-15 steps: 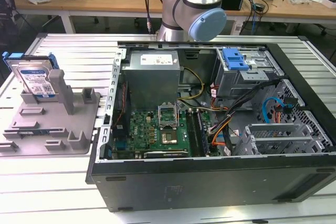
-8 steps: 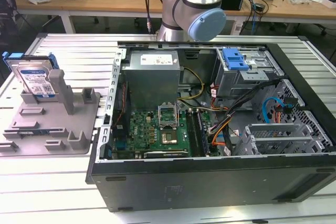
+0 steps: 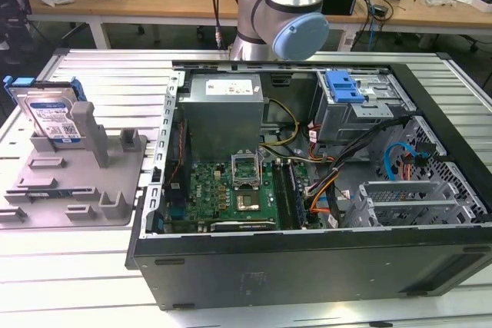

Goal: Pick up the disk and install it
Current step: 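Pick up the disk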

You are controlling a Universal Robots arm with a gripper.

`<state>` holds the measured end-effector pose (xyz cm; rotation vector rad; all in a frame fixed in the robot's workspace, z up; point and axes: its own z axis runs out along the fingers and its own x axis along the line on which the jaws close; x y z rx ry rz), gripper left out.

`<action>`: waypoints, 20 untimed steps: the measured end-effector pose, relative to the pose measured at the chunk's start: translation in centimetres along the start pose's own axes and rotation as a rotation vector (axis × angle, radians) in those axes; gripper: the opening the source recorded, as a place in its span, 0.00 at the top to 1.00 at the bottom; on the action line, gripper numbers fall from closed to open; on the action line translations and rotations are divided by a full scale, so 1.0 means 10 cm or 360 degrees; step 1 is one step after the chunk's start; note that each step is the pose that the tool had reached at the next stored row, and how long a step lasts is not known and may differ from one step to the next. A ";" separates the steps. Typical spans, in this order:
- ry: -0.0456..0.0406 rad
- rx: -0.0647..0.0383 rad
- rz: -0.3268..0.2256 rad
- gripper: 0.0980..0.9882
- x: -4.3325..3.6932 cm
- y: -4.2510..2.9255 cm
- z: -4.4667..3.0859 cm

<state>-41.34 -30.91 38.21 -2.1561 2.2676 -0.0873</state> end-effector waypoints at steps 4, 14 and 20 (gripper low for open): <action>0.0000 0.0002 0.0000 0.57 0.001 0.001 0.000; -0.0052 -0.0114 -0.0001 0.57 0.013 -0.027 0.036; -0.0052 -0.0115 -0.0001 0.57 0.013 -0.028 0.036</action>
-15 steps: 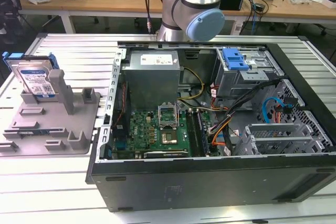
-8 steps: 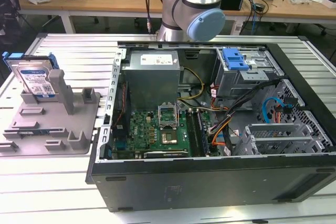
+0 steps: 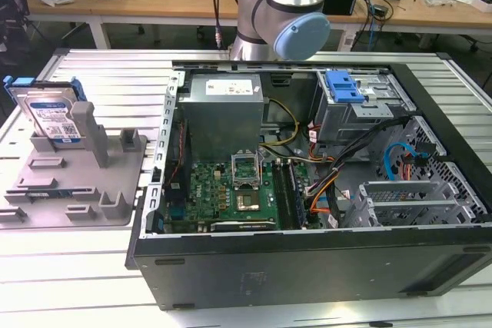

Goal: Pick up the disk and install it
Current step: 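Pick up the disk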

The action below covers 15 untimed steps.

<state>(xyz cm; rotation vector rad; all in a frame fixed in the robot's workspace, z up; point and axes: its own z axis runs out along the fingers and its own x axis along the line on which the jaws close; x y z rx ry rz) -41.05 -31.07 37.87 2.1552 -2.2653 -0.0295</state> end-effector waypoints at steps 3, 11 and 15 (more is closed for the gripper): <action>0.0000 0.0000 0.0000 0.57 0.003 0.014 0.008; 0.0000 0.0001 0.0000 0.57 0.003 0.033 0.072; 0.0000 0.0001 0.0000 0.57 0.004 0.043 0.098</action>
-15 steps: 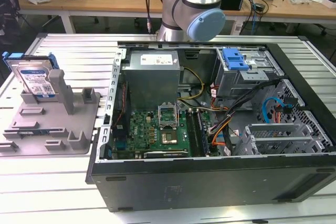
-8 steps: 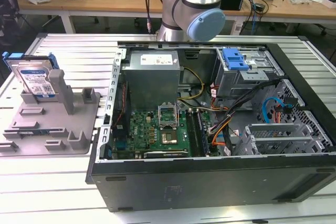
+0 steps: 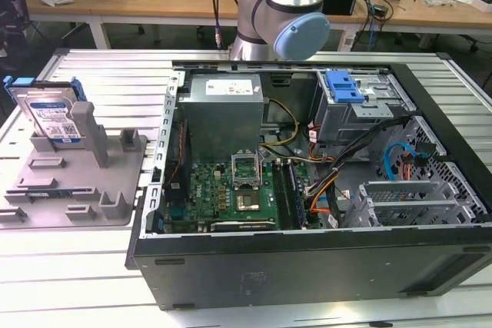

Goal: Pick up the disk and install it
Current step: 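Pick up the disk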

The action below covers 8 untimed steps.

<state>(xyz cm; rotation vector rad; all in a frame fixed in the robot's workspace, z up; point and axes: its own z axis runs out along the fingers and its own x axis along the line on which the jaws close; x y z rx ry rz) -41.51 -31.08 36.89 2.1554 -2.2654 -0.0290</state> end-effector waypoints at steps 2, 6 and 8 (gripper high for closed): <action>0.0000 0.0000 0.0000 0.57 0.000 0.010 0.014; 0.0000 0.0001 0.0000 0.57 0.002 0.042 0.042; 0.0000 0.0001 0.0000 0.57 0.004 0.061 0.062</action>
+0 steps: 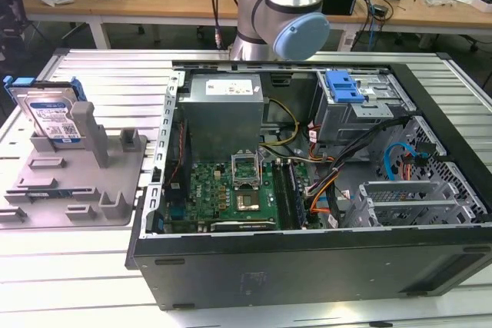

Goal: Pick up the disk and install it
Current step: 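Pick up the disk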

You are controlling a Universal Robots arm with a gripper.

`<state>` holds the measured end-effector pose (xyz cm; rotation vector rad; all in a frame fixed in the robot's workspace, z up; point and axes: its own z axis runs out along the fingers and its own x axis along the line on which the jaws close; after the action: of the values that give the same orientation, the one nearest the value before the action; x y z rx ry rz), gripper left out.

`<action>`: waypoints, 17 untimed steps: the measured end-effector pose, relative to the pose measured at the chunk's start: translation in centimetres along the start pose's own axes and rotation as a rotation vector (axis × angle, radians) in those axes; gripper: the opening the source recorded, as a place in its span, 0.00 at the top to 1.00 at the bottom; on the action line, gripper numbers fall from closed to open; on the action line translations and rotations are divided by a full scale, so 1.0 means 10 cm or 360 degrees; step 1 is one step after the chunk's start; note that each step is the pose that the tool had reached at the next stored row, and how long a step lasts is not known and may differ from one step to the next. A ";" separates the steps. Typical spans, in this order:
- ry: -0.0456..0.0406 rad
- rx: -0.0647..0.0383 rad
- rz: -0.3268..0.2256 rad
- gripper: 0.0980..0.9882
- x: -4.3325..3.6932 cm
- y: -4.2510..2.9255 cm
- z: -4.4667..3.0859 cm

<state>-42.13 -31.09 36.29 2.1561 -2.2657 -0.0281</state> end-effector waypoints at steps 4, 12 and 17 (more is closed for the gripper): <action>0.0001 -0.0001 -0.0002 0.57 0.000 0.003 0.017; 0.0003 0.0000 -0.0038 0.57 0.021 0.000 0.041; 0.0005 0.0000 -0.0052 0.57 0.024 0.000 0.060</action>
<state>-42.16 -31.33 35.69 2.1917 -2.2286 -0.0253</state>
